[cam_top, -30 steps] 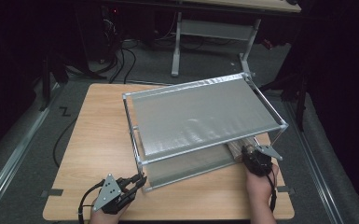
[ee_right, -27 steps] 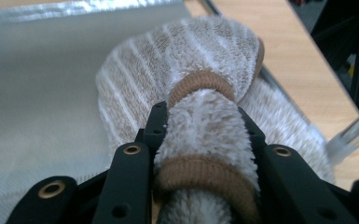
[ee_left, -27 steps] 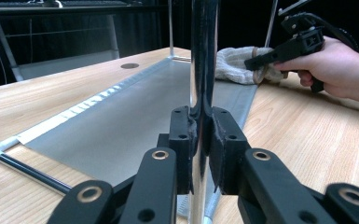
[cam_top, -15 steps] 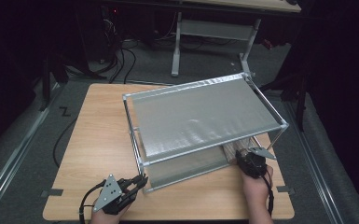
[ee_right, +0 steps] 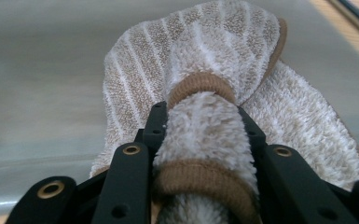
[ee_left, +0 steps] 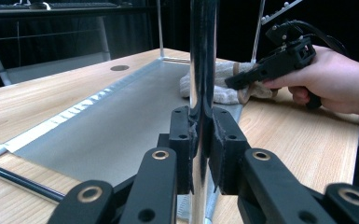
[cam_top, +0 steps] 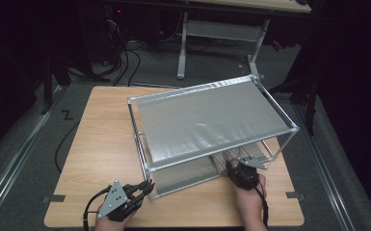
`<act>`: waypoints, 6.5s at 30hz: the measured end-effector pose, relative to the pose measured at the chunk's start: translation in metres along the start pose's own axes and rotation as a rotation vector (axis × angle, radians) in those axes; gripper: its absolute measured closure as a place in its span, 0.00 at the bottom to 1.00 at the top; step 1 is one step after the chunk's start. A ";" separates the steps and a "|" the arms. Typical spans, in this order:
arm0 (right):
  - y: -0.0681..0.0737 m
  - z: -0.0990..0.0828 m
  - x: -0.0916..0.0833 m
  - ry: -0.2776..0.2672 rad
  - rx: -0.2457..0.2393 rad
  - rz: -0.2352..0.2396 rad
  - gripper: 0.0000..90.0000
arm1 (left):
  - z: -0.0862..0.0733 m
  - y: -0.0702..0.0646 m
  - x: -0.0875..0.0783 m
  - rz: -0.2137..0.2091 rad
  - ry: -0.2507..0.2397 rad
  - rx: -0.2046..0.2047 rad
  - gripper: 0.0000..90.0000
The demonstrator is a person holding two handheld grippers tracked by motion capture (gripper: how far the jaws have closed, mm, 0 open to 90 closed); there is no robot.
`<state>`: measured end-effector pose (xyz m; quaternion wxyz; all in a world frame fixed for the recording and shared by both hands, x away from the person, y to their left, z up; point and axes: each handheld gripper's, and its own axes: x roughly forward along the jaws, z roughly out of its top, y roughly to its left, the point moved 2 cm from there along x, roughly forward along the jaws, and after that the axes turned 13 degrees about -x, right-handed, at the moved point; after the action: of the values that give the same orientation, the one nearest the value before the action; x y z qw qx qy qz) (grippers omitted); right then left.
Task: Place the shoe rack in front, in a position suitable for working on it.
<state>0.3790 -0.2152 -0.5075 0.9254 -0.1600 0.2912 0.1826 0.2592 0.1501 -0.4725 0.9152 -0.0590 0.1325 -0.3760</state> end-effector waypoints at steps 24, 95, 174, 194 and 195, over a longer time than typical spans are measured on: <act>0.012 -0.001 0.002 0.016 -0.038 0.019 0.74 | -0.004 -0.029 0.017 -0.108 0.017 0.022 0.89; 0.136 0.018 -0.012 -0.021 -0.193 0.242 0.70 | -0.007 -0.031 0.021 -0.137 0.008 0.026 0.89; -0.116 -0.024 -0.005 0.066 0.055 -0.247 0.77 | -0.010 -0.030 0.006 -0.089 0.011 0.008 0.89; -0.090 -0.016 0.008 0.071 0.019 -0.119 0.75 | -0.010 -0.030 0.007 -0.107 0.012 -0.007 0.89; -0.086 -0.015 0.008 0.071 0.005 -0.107 0.75 | -0.010 -0.031 0.007 -0.106 0.012 -0.008 0.89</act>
<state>0.4147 -0.2952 -0.5073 0.9232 -0.1794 0.3155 0.1263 0.2401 0.1235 -0.4769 0.8928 -0.0673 0.1364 -0.4240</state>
